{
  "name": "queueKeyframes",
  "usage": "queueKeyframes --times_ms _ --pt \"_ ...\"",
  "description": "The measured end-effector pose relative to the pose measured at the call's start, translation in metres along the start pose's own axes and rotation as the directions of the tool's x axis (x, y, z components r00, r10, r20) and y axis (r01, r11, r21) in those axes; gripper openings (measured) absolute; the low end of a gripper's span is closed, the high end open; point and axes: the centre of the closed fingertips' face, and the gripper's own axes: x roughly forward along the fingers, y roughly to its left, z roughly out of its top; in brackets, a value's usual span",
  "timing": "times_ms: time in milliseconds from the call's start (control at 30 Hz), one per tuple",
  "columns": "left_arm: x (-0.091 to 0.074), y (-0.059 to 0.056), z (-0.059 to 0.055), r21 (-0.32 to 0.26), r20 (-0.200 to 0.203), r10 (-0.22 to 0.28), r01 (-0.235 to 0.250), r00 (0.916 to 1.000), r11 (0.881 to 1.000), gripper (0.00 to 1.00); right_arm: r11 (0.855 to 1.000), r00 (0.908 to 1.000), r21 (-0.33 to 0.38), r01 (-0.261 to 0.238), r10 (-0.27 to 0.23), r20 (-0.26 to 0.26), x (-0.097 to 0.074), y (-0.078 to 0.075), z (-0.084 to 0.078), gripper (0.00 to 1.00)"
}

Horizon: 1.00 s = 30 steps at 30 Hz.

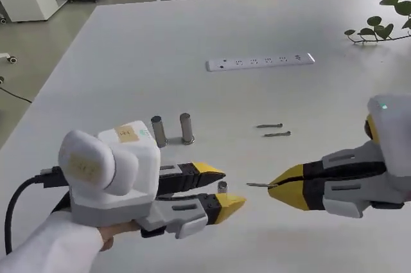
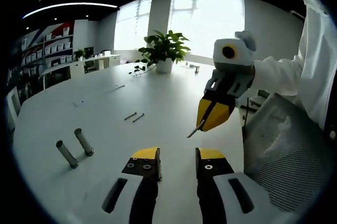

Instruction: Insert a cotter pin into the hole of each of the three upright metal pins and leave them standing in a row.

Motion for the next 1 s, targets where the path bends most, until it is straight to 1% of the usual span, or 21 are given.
queueKeyframes --times_ms 33,67,100,167,233,300,400,533,567,667,867,967,1000 --pt "0.002 0.006 -0.005 0.007 -0.019 0.017 -0.017 0.9997 1.0 0.26 1.0 0.9999 -0.004 0.005 -0.006 -0.009 0.001 -0.003 -0.001 0.0" --pt "0.004 0.007 -0.007 0.011 -0.022 0.015 -0.014 0.9996 1.0 0.26 1.0 0.9999 -0.007 0.008 -0.008 -0.014 0.003 -0.004 -0.002 0.0" --pt "0.006 0.009 -0.011 -0.001 -0.029 0.009 -0.009 0.9995 1.0 0.26 1.0 0.9997 -0.01 0.006 -0.006 -0.022 0.004 -0.006 -0.003 0.0" --pt "0.009 0.008 -0.016 -0.013 -0.033 -0.006 0.005 0.9994 1.0 0.26 1.0 0.9996 -0.012 0.005 -0.005 -0.029 0.007 -0.009 -0.004 0.0" --pt "0.012 0.008 -0.021 -0.017 -0.048 -0.007 0.006 0.9988 1.0 0.26 1.0 0.9992 -0.001 0.001 -0.001 -0.039 0.01 -0.012 -0.006 0.0" --pt "0.017 0.011 -0.031 -0.02 -0.093 0.005 -0.007 0.9957 1.0 0.26 1.0 0.999 0.002 -0.001 0.001 -0.046 0.013 -0.014 -0.008 0.0" --pt "0.025 0.014 -0.04 -0.012 -0.114 0.014 -0.016 0.9934 1.0 0.25 1.0 0.9982 0.0 -0.013 0.013 -0.058 0.02 -0.016 -0.01 0.0" --pt "0.033 0.016 -0.043 -0.023 -0.115 0.017 -0.02 0.9933 1.0 0.25 1.0 0.9971 -0.016 -0.027 0.026 -0.071 0.027 -0.017 -0.011 0.0" --pt "0.035 0.015 -0.043 -0.023 -0.116 0.015 -0.018 0.9932 1.0 0.25 0.999 0.9968 -0.016 -0.029 0.028 -0.075 0.028 -0.021 -0.012 0.0" --pt "0.04 0.016 -0.045 -0.022 -0.12 0.017 -0.02 0.9926 1.0 0.23 0.999 0.996 -0.018 -0.034 0.032 -0.084 0.031 -0.025 -0.015 0.0" --pt "0.043 0.017 -0.046 -0.015 -0.122 0.018 -0.02 0.9924 1.0 0.14 0.999 0.9943 -0.032 -0.042 0.039 -0.099 0.038 -0.026 -0.018 0.0" --pt "0.043 0.018 -0.048 -0.015 -0.127 0.018 -0.02 0.9918 1.0 0.12 0.998 0.994 -0.037 -0.045 0.041 -0.101 0.04 -0.028 -0.02 0.0" --pt "0.043 0.018 -0.049 -0.027 -0.128 0.019 -0.023 0.9915 0.999 0.11 0.998 0.9937 -0.038 -0.047 0.043 -0.103 0.041 -0.028 -0.02 0.0"
